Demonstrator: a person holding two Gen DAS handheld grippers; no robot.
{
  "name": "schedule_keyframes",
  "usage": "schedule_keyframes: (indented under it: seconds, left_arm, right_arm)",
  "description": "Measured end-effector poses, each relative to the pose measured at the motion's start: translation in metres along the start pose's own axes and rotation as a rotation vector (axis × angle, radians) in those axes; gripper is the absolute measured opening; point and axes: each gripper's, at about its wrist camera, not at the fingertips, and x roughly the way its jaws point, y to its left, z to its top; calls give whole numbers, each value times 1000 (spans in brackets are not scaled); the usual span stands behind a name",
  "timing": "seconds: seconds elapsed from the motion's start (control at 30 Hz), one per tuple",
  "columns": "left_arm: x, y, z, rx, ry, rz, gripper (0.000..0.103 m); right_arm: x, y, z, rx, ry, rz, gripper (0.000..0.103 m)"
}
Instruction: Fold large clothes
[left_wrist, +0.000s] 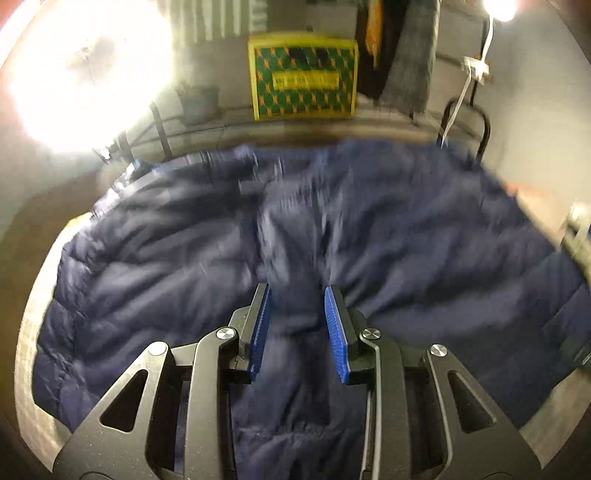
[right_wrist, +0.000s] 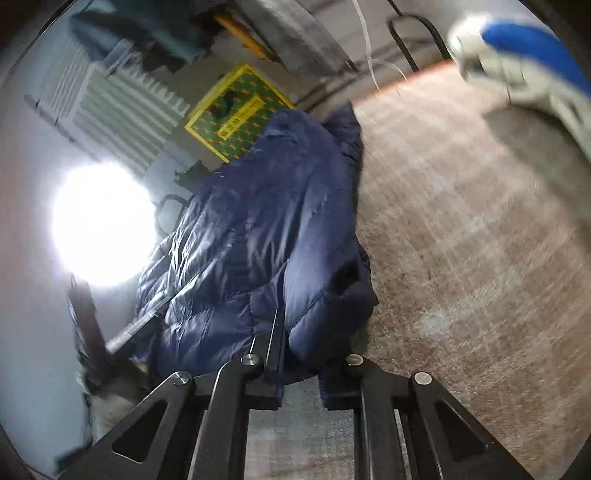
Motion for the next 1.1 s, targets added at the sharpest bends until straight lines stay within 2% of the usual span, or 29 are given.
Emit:
schedule_keyframes:
  seconds: [0.1, 0.13, 0.27, 0.33, 0.43, 0.5, 0.57, 0.67, 0.7, 0.8, 0.9, 1.0, 1.1]
  left_arm:
    - [-8, 2, 30, -11, -61, 30, 30]
    - [-6, 1, 41, -19, -71, 33, 30]
    - [24, -10, 69, -17, -89, 77, 30]
    - [47, -13, 71, -46, -55, 71, 30]
    - [82, -19, 64, -18, 19, 125, 30]
    - [101, -19, 61, -15, 82, 123, 30]
    - [108, -16, 60, -25, 111, 101, 31]
    - [106, -6, 66, -57, 126, 100, 34]
    - [97, -3, 67, -71, 119, 115, 34]
    - [50, 2, 59, -86, 32, 89, 34]
    - [9, 1, 31, -22, -19, 82, 34]
    - [-8, 1, -6, 30, -9, 83, 34]
    - [5, 1, -31, 37, 41, 68, 34]
  right_arm:
    - [1, -4, 4, 21, 4, 25, 31]
    - [4, -6, 6, 35, 5, 23, 42]
    - [11, -17, 11, 86, -6, 0, 46]
    - [10, -24, 9, 99, -15, 4, 47]
    - [11, -22, 10, 93, -21, -3, 47]
    - [12, -20, 11, 71, -17, -14, 40]
    - [15, -16, 11, 37, -12, -12, 22]
    - [13, -3, 8, -38, -35, -51, 14]
    - [12, 2, 8, -63, -42, -64, 13]
    - [6, 5, 11, -74, -48, -63, 11]
    - [0, 8, 14, -78, -57, -57, 11]
    - [-3, 17, 15, -107, -65, -83, 10]
    - [-8, 33, 17, -157, -90, -119, 9]
